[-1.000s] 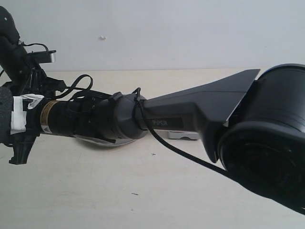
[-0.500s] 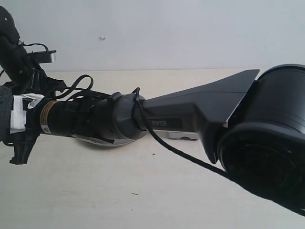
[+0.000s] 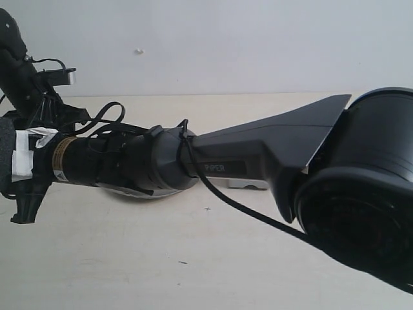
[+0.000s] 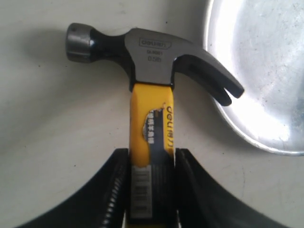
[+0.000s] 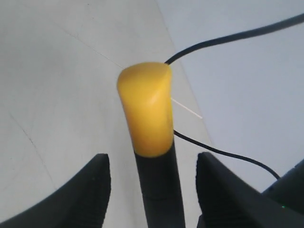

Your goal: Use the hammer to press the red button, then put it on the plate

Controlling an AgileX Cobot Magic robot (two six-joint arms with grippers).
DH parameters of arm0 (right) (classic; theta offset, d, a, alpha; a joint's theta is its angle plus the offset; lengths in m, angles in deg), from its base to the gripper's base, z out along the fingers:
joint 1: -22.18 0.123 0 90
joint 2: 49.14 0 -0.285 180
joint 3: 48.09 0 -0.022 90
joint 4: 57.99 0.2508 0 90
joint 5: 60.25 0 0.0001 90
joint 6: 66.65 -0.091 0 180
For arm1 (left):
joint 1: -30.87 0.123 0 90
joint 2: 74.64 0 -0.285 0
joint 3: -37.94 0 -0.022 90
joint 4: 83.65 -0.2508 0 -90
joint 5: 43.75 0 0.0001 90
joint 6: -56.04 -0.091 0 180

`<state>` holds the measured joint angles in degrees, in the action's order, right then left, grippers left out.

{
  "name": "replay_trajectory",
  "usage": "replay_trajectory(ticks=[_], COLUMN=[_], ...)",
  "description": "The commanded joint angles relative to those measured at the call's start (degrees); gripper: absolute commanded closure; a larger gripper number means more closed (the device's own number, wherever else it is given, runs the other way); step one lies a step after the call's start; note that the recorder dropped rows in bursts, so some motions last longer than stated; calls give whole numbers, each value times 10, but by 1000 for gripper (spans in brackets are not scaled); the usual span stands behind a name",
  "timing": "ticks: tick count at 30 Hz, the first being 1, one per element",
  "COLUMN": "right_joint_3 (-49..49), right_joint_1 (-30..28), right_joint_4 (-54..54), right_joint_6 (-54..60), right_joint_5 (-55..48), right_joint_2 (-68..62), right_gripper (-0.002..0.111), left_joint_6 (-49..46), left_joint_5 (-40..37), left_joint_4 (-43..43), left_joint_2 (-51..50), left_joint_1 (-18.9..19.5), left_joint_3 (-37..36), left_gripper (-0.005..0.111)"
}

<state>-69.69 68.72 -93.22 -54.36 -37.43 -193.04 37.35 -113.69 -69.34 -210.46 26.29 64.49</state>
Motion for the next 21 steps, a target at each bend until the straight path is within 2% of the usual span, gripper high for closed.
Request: replay_trajectory(ticks=[1, 15, 17, 19, 20, 21], right_joint_3=[-5, -8, -15, -27, -34, -35], right_joint_1=[0, 0, 0, 0, 0, 0], right_joint_4=[8, 9, 10, 44, 50, 50], right_joint_6=[-4, 27, 27, 27, 27, 27], right_joint_5=[16, 49, 38, 25, 19, 16], right_joint_2=[-8, -25, -25, -25, -26, -26], right_gripper=[55, 57, 60, 69, 79, 83], left_joint_6=[-1, -1, -1, -1, -1, -1], left_joint_5=[0, 0, 0, 0, 0, 0], left_joint_4=[50, 48, 48, 47, 46, 46], left_joint_2=[4, 4, 4, 4, 4, 4], left_joint_1=[-12, -12, -12, -12, -12, -12], left_joint_3=[-2, -2, -2, -2, -2, -2], left_gripper=[107, 107, 107, 107, 107, 107])
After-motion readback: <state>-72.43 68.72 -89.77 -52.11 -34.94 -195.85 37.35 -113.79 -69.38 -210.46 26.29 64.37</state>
